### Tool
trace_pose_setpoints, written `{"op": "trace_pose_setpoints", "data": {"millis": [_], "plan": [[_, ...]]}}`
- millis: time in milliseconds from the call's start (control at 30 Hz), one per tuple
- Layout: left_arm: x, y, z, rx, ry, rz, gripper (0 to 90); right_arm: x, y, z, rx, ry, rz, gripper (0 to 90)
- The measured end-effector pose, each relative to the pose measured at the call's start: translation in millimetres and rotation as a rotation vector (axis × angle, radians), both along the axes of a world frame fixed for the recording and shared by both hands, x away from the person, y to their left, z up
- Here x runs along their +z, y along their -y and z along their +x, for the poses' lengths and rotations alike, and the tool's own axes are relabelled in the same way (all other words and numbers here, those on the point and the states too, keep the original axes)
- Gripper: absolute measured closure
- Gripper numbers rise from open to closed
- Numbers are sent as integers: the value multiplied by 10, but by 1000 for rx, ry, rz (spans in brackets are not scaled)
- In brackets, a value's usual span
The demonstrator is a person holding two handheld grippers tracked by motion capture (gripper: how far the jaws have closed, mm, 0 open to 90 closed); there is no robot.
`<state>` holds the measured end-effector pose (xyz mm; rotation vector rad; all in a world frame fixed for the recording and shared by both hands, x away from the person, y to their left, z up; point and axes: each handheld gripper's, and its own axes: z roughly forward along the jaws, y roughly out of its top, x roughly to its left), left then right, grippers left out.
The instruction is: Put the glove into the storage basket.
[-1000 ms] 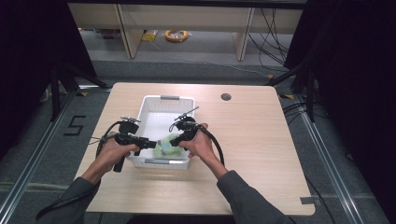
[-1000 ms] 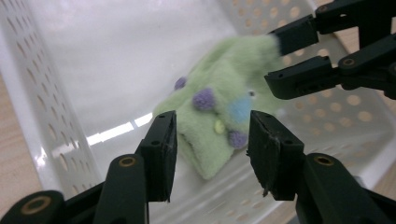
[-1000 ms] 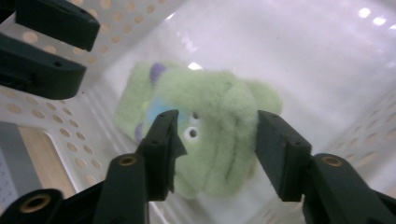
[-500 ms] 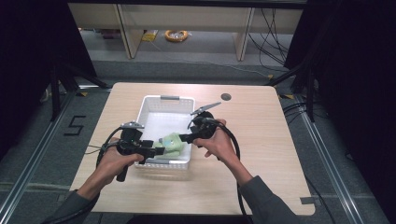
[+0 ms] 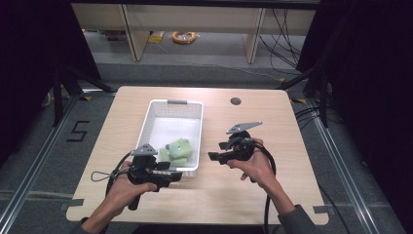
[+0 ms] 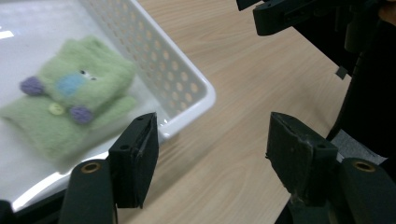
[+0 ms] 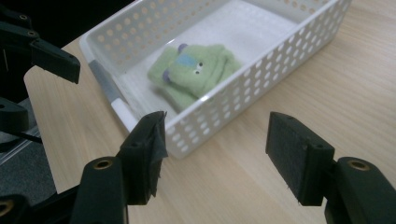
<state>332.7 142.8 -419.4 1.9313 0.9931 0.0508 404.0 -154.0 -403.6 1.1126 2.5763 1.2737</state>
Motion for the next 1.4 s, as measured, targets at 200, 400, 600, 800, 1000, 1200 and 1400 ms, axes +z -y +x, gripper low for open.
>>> {"op": "trace_pose_setpoints", "data": {"millis": [200, 400, 600, 800, 1000, 1200, 1400], "plan": [[-116, 135, -184, 1, 71, -4, 331, -108, 233, -177, -11, 12, 24, 349], [-279, 224, -269, -21, 51, 1, 280, -261, 419, -324, -34, 10, 14, 322], [-464, 275, -349, -41, 38, 16, 211, -409, 542, -449, -55, 10, -3, 311], [-629, 271, -393, -39, 36, 39, 168, -534, 666, -559, -63, 7, 18, 292], [-755, 298, -453, -41, 35, 88, 162, -641, 754, -659, -87, -2, 14, 263], [-790, 317, -490, -59, 59, 106, 162, -721, 836, -744, -85, -1, 0, 242], [-812, 315, -533, -67, 67, 114, 161, -757, 891, -854, -91, 4, 9, 225]]}}
